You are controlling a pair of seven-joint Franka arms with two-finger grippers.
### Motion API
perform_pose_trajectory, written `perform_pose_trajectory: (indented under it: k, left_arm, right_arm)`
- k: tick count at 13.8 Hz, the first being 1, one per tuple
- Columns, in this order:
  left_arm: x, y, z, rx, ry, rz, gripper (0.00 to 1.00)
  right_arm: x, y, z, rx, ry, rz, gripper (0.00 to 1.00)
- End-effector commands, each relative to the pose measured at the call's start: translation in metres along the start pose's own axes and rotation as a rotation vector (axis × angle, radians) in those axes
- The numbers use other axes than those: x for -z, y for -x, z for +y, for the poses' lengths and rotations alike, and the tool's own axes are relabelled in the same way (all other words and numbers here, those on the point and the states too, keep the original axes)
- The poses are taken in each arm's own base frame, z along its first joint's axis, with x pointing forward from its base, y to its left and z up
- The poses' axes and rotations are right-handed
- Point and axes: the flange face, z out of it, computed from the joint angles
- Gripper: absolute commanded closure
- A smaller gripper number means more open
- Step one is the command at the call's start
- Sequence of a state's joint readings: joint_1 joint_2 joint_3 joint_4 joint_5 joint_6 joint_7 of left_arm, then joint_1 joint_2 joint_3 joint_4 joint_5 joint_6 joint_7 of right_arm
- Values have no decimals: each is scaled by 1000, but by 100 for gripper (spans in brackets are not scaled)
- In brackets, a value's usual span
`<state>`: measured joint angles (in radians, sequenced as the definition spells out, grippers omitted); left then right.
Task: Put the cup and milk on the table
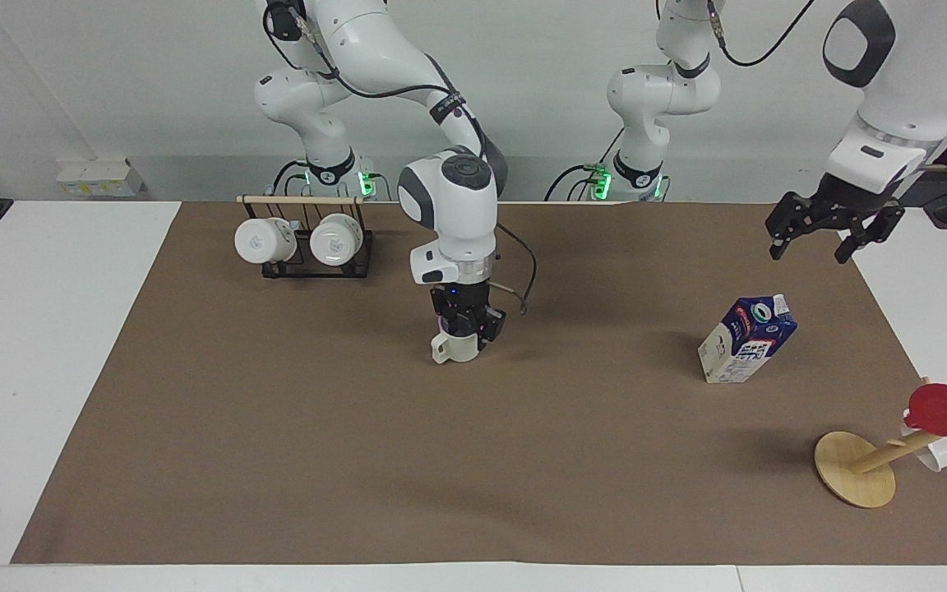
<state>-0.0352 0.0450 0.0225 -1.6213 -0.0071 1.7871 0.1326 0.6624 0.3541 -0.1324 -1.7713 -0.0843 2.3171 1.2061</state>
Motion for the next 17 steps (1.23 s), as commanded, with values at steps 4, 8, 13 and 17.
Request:
perform_pose_trajectory:
  k: [4, 8, 13, 17]
  left_arm:
    - [-71, -1, -21, 22, 0, -1, 0]
    - [-108, 6, -20, 37, -3, 14, 0]
    - [-143, 14, -11, 29, 5, -31, 0]
    - [-143, 13, -17, 16, 1, -27, 84]
  right_arm:
    - [58, -45, 28, 122, -20, 22, 0]
    - [86, -84, 61, 269, 10, 17, 0]
    - [133, -128, 124, 392, 31, -83, 0]
    - [164, -157, 188, 451, 79, -169, 0]
